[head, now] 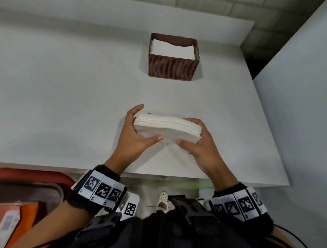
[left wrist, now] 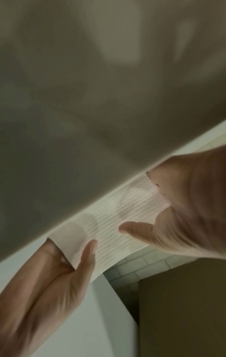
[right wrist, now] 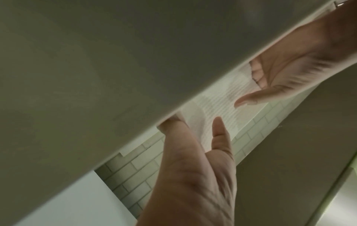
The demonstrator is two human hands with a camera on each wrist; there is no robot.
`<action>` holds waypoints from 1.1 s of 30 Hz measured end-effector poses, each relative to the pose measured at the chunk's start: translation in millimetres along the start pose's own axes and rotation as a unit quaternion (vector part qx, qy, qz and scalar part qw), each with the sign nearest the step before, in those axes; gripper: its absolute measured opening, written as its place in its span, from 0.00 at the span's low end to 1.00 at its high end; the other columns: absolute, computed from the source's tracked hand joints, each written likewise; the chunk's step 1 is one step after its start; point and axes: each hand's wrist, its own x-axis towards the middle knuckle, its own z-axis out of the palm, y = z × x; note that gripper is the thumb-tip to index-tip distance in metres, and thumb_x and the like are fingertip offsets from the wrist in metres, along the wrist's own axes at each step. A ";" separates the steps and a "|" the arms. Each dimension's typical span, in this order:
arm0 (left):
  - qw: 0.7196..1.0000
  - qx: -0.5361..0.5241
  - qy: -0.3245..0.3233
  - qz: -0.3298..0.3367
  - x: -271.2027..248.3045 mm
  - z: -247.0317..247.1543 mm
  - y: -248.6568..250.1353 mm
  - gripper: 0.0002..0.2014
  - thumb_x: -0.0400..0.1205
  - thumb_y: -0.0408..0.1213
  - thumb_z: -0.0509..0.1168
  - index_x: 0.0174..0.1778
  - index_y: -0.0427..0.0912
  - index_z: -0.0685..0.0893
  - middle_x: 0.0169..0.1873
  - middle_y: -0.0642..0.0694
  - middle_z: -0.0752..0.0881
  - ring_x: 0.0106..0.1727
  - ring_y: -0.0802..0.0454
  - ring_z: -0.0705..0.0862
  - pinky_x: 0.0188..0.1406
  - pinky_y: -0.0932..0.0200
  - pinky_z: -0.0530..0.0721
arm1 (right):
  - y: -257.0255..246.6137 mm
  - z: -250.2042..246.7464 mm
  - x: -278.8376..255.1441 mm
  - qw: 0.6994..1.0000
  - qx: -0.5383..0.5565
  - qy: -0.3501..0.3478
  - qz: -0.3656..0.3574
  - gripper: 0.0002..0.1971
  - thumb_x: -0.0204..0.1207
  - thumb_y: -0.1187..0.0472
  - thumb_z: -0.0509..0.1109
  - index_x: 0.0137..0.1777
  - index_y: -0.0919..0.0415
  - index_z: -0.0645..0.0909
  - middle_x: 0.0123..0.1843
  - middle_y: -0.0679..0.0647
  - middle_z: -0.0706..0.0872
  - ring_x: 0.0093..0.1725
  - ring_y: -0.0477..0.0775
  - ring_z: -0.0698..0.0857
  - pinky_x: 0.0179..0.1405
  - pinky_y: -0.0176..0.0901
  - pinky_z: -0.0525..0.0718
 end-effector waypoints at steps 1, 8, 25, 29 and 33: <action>1.000 -0.002 -0.004 -0.005 2.0 -0.2 -0.9 0.44 0.60 0.39 0.82 0.68 0.62 0.66 0.66 0.43 0.78 0.65 0.54 0.80 0.64 0.61 0.80 | 0.9 -0.5 1.2 1.000 -0.004 -0.003 0.001 0.26 0.67 0.82 0.73 0.54 0.52 0.75 0.48 0.43 0.82 0.40 0.26 0.83 0.35 0.22 0.80; 0.996 0.071 -0.041 -0.039 17.1 -0.2 18.5 0.34 0.69 0.33 0.77 0.67 0.52 0.67 0.55 0.61 0.77 0.52 0.76 0.78 0.48 0.80 0.77 | -10.2 -6.5 7.1 0.995 -0.084 0.027 0.052 0.11 0.74 0.60 0.74 0.55 0.50 0.81 0.46 0.42 0.87 0.41 0.33 0.86 0.30 0.23 0.81; 0.990 -0.088 -0.014 -0.112 151.7 13.4 106.3 0.11 0.82 0.27 0.61 0.55 0.45 0.77 0.49 0.49 0.80 0.45 0.56 0.82 0.34 0.68 0.87 | -112.6 -46.5 153.6 0.990 0.077 0.041 0.108 0.22 0.81 0.71 0.63 0.72 0.58 0.66 0.64 0.58 0.79 0.47 0.55 0.85 0.28 0.45 0.91; 0.994 -0.071 0.023 -0.076 192.1 10.1 111.9 0.08 0.83 0.31 0.59 0.50 0.47 0.80 0.47 0.50 0.81 0.43 0.59 0.81 0.44 0.70 0.85 | -123.2 -38.3 206.8 0.992 0.084 0.063 0.074 0.25 0.80 0.70 0.64 0.75 0.57 0.64 0.69 0.58 0.79 0.52 0.56 0.85 0.29 0.45 0.90; 0.996 0.012 0.035 -0.076 188.4 -7.8 102.7 0.10 0.81 0.35 0.62 0.56 0.50 0.81 0.46 0.52 0.83 0.52 0.55 0.80 0.55 0.62 0.79 | -116.9 -26.8 237.7 0.992 0.046 0.057 0.107 0.23 0.79 0.72 0.64 0.74 0.64 0.68 0.66 0.61 0.80 0.51 0.56 0.85 0.25 0.41 0.89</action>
